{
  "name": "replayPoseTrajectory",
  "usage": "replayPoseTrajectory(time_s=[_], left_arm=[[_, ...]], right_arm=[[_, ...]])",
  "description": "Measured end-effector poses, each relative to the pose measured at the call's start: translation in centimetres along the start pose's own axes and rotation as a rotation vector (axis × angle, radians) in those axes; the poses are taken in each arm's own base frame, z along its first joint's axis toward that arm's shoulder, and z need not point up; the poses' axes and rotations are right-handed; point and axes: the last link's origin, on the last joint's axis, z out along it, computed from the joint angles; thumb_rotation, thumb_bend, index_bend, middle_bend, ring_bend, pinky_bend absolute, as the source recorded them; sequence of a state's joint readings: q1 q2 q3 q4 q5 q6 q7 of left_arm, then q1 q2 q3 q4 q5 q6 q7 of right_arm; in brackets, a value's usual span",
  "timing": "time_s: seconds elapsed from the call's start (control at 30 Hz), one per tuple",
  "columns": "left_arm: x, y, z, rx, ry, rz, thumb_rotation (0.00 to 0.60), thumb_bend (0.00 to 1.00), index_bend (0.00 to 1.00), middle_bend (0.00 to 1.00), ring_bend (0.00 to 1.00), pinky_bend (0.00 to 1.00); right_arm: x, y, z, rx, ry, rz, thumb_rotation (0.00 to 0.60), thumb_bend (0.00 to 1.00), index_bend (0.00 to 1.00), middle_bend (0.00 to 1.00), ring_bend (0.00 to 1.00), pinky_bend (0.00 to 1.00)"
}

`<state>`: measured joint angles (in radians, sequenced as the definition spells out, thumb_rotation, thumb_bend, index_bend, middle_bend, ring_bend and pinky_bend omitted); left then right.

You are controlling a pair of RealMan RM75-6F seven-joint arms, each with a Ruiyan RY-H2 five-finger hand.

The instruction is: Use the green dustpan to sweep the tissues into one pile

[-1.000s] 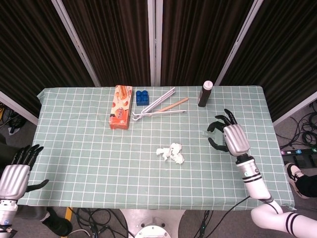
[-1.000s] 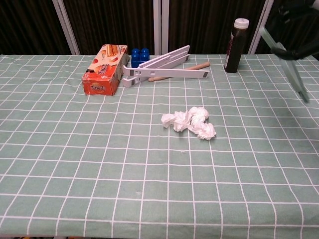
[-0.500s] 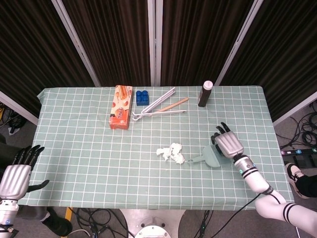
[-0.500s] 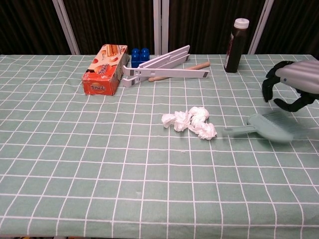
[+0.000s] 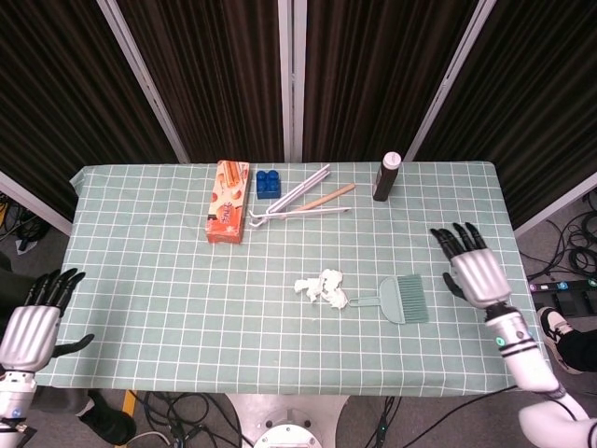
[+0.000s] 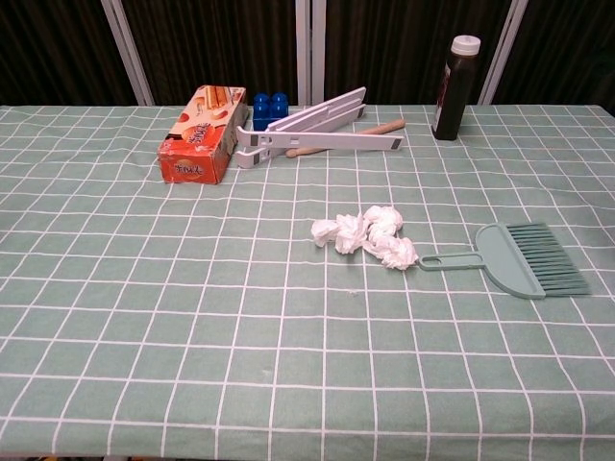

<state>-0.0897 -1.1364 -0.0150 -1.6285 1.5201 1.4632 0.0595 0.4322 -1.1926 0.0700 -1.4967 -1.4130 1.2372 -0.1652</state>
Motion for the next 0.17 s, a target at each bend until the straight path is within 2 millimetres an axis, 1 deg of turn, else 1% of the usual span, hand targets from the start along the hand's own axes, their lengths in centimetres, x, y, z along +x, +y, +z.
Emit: replayPoseTrajectory(time_s=[0.03, 0.07, 0.13, 0.17], left_arm=[[0.0, 0.0, 0.0, 0.000, 0.002, 0.005, 0.600, 0.07, 0.10, 0.07, 0.03, 0.08], [-0.1, 0.1, 0.1, -0.001, 0.003, 0.009, 0.600, 0.07, 0.10, 0.07, 0.03, 0.08], [-0.2, 0.3, 0.3, -0.003, 0.006, 0.013, 0.600, 0.07, 0.10, 0.07, 0.03, 0.08], [-0.2, 0.3, 0.4, -0.005, 0.007, 0.014, 0.600, 0.07, 0.10, 0.07, 0.03, 0.08]], right_arm=[[0.6, 0.6, -1.0, -0.017, 0.021, 0.008, 0.600, 0.33, 0.00, 0.12, 0.00, 0.00], [1.3, 1.4, -2.4, -0.038, 0.047, 0.022, 0.600, 0.33, 0.00, 0.12, 0.00, 0.00], [2.1, 2.5, -4.5, -0.069, 0.082, 0.046, 0.600, 0.33, 0.00, 0.12, 0.00, 0.00], [2.4, 3.1, -5.9, -0.088, 0.101, 0.061, 0.600, 0.33, 0.00, 0.13, 0.00, 0.00]])
